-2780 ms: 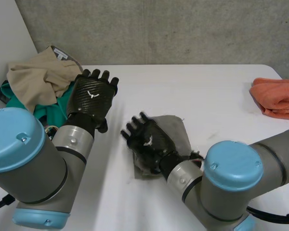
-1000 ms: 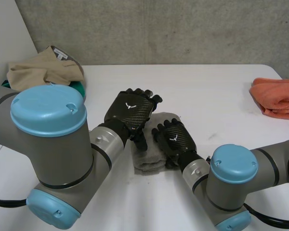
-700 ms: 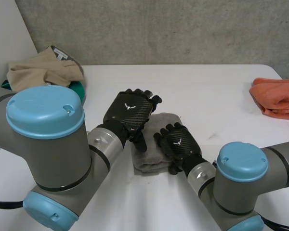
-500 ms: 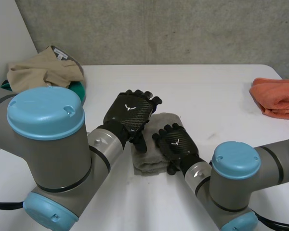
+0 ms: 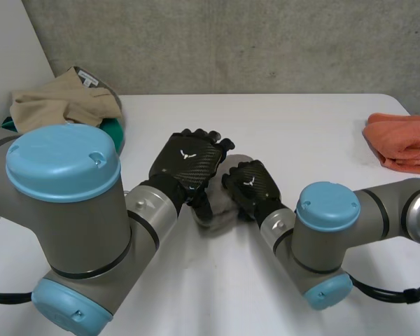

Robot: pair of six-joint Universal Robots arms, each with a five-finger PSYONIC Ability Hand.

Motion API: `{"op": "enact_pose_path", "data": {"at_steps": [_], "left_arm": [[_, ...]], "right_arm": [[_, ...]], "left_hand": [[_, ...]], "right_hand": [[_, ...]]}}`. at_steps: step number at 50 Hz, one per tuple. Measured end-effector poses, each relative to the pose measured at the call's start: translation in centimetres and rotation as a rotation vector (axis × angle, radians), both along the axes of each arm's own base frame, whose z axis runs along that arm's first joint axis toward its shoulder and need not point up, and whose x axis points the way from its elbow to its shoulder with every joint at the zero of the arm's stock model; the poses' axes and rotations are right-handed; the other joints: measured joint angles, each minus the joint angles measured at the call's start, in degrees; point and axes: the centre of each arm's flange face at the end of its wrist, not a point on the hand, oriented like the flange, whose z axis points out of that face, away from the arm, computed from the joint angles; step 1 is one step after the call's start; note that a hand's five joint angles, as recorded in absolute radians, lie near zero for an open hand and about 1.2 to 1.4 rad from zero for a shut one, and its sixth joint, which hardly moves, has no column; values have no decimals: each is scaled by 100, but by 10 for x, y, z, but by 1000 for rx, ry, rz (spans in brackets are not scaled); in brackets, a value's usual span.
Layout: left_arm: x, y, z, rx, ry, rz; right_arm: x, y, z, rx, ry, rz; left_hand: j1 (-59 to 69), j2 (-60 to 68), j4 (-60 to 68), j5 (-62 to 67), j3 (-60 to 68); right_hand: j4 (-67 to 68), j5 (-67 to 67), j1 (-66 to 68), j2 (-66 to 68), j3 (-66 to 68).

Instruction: Fold the laundry.

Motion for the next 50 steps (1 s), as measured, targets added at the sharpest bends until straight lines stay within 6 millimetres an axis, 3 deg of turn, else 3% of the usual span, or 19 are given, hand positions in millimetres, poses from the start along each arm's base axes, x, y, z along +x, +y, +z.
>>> {"op": "enact_pose_path", "data": {"at_steps": [1, 3, 5, 9, 11, 15, 16, 19, 21, 23, 24, 26, 28, 32, 33, 38, 43, 47, 50], "left_arm": [[0, 0, 1, -2, 1, 0], [0, 0, 3, -6, 5, 0], [0, 0, 6, -14, 11, 0], [-1, -1, 16, -39, 32, 0], [-1, -2, 24, -61, 51, 0], [-2, -3, 34, -92, 78, -1], [-3, -3, 39, -107, 91, -2], [-4, -4, 45, -128, 111, -4], [-6, -4, 48, -137, 120, -8], [-6, -4, 50, -141, 124, -11], [-7, -4, 51, -146, 130, -19], [-9, -3, 52, -147, 133, -29], [-10, -2, 52, -145, 134, -39], [-12, -1, 49, -137, 131, -58], [-12, -1, 49, -137, 131, -58], [-13, -1, 41, -118, 117, -67], [-14, -1, 35, -106, 107, -67], [-14, -1, 32, -100, 103, -68], [-14, 0, 32, -98, 101, -70]], "right_arm": [[1, -3, 2, -7, -5, -3], [2, -11, 6, -25, -18, -13], [1, -22, 15, -51, -37, -30], [-10, -60, 51, -152, -100, -98], [-24, -86, 78, -224, -139, -147], [-47, -117, 109, -313, -179, -203], [-62, -136, 128, -372, -202, -233], [-91, -165, 154, -467, -237, -275], [-113, -185, 167, -527, -262, -301], [-122, -192, 170, -546, -272, -313], [-154, -216, 179, -606, -304, -347], [-181, -235, 180, -642, -325, -370], [-204, -252, 175, -662, -337, -386], [-250, -285, 143, -660, -329, -405], [-250, -285, 143, -660, -329, -405], [-305, -312, 62, -556, -277, -427], [-337, -312, 3, -437, -243, -436], [-354, -303, -26, -357, -230, -436], [-365, -296, -34, -320, -224, -436]], "left_hand": [[0, 0, 0, 0, 0], [0, 0, 0, 0, 0], [0, 0, 0, 0, 0], [0, 0, 0, 0, 0], [0, 0, 0, 0, 0], [0, 0, 0, 0, 0], [0, 0, 0, 0, 0], [0, 0, 0, 0, 0], [0, 0, 0, 0, 0], [0, 0, 0, 0, 0], [0, 0, 0, 0, 0], [0, 0, 0, 0, 0], [0, 0, 1, 0, 0], [0, 0, 4, 1, 0], [0, 0, 4, 1, 0], [0, 0, 8, 0, 0], [0, 0, 8, 0, 0], [0, 0, 8, 0, 0], [0, 0, 8, 0, 0]], "right_hand": [[1006, 957, 860, 1048, 1001], [1840, 1788, 1252, 1869, 1815], [2063, 1901, 1252, 1932, 1972], [2086, 1901, 1252, 1932, 1974], [2114, 1901, 1252, 1932, 1974], [2148, 1901, 1252, 1932, 1974], [2161, 1901, 1252, 1932, 1974], [2167, 1902, 1252, 1933, 1999], [2168, 1901, 1252, 1932, 2004], [2168, 1901, 1252, 1933, 2004], [2168, 1901, 1252, 1933, 2004], [2168, 1902, 1252, 1933, 2004], [2168, 1962, 1252, 1932, 2004], [2169, 1962, 1252, 1933, 2004], [2169, 1962, 1252, 1933, 2004], [2170, 1962, 1252, 1932, 2022], [2172, 1967, 1252, 1932, 2022], [2180, 2117, 1252, 1933, 2051], [2186, 2217, 1252, 1933, 2053]]}}
